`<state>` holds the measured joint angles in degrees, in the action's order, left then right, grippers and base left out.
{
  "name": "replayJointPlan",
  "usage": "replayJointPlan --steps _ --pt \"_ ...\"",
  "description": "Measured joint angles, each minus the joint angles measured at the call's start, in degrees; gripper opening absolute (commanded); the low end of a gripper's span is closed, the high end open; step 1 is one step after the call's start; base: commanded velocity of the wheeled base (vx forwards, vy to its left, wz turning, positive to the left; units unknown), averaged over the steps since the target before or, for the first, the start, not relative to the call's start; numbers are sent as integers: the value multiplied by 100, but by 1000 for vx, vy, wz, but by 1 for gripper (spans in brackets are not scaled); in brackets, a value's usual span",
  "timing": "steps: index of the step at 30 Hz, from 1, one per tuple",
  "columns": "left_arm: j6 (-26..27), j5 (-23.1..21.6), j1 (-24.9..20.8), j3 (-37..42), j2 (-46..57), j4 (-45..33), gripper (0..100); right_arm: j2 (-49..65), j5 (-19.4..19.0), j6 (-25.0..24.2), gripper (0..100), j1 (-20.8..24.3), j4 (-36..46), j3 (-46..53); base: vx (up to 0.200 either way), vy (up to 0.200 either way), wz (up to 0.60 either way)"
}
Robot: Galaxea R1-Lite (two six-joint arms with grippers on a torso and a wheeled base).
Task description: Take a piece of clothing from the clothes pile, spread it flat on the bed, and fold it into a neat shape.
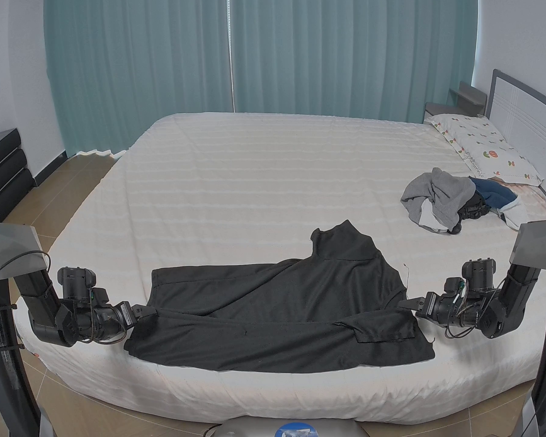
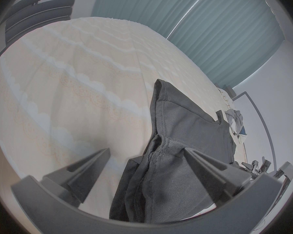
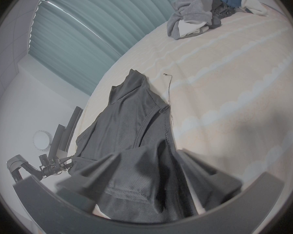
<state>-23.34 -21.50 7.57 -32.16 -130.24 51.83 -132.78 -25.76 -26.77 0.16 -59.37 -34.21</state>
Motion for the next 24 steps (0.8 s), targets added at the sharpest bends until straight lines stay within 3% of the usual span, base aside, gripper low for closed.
replayJointPlan --steps 6,13,24 --pt "-205 5 0 16 6 13 100 69 357 -101 100 28 -2 -60 0 0 0" --pt "-868 11 44 66 139 26 100 406 529 -1067 100 33 -18 -83 0 0 0" --pt "-1310 11 107 160 450 46 100 758 556 -1172 100 210 -22 -66 0 0 0"
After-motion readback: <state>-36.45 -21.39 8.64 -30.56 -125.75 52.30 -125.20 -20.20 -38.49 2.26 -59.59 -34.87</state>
